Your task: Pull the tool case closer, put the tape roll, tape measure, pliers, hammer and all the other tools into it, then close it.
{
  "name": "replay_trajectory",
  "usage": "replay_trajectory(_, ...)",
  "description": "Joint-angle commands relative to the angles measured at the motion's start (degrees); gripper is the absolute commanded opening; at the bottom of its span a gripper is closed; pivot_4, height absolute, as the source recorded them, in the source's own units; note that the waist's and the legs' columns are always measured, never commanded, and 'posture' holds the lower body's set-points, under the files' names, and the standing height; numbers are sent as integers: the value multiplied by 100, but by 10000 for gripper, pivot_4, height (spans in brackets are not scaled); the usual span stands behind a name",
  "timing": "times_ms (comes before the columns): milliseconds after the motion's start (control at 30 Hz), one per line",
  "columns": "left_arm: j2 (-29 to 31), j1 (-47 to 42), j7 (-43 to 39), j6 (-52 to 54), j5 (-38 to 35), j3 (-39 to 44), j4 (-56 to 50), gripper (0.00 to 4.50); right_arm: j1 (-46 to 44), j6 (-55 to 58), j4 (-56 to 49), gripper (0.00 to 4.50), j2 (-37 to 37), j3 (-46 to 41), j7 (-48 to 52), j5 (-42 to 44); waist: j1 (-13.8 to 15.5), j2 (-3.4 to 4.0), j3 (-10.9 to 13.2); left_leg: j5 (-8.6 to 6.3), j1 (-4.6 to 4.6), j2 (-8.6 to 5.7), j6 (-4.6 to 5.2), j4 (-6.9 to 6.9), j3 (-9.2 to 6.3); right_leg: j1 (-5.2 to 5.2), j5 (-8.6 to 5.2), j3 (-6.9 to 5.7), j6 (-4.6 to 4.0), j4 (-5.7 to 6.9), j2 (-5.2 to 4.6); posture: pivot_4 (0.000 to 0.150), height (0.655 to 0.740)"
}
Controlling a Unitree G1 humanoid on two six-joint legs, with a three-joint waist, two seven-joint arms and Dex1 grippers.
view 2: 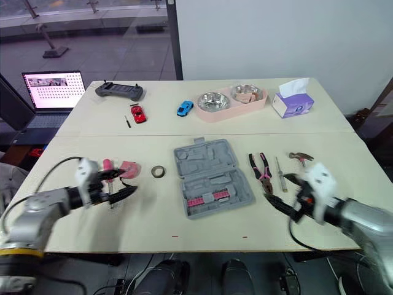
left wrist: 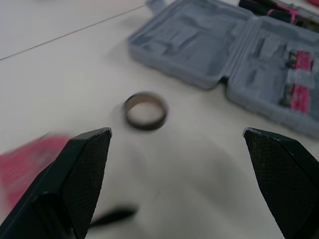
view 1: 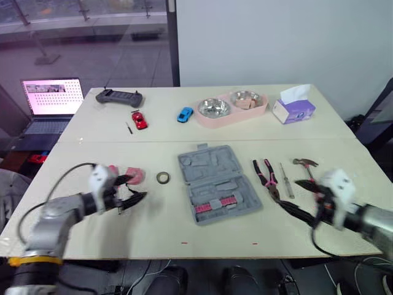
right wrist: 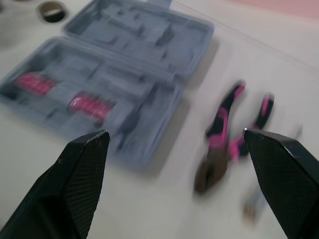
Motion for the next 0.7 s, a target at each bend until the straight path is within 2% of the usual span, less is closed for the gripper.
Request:
replay_trajectory(33, -39, -70, 163, -29, 395, -442, -76, 42409, -749, 140, 568, 32062, 105, 714, -355, -583, 4, -9, -3, 2, 0, 5, 0, -1, 0, -3, 1, 7, 1, -1, 18, 1500, 7400)
replay_trajectory(100, -109, -123, 222, -116, 494, -581, -21, 36559, -1100, 62, 938, 22460, 104, 1089, -330, -855, 11, -11, -3, 0, -6, 18, 1, -12, 0, -15, 2, 15, 0, -4, 37, 1500, 7400)
replay_trajectory(233, -342, -334, 434, -160, 701, -764, 312, 15681, -2023, -102, 2004, 1581, 270, 1927, -201, -1475, 3, -8, -2, 3, -13, 24, -3, -22, -3, -33, 4, 18, -5, -2, 46, 1500, 7400)
replay_trajectory(267, -412, -419, 524, -196, 813, -824, 423, 10334, -2329, -208, 2401, 0, 355, 2150, -158, -1663, -3, -8, -1, 3, -13, 24, -3, -19, 0, -32, 7, 19, -7, -3, 46, 1500, 7400)
replay_trajectory(333, -527, -552, 650, -197, 940, -925, 513, 505, -2835, -425, 3068, 0, 522, 2450, -51, -1922, -12, -8, -1, 2, -10, 23, -2, -15, 7, -29, 12, 24, -10, -5, 46, 1500, 7400)
replay_trajectory(433, -691, -655, 733, -112, 1012, -1078, 529, 505, -3548, -810, 3999, 0, 834, 2805, 127, -2236, -16, -8, 0, 7, -8, 25, -9, -14, 9, -29, 22, 29, -8, -3, 52, 1500, 7400)
replay_trajectory(700, -835, -887, 900, -358, 1409, -1347, 1002, 505, -4211, -1466, 5403, 0, 1337, 3213, 529, -2765, -18, -7, -1, 25, -7, 26, -39, -14, 8, -32, 26, 32, -10, 2, 57, 1500, 7400)
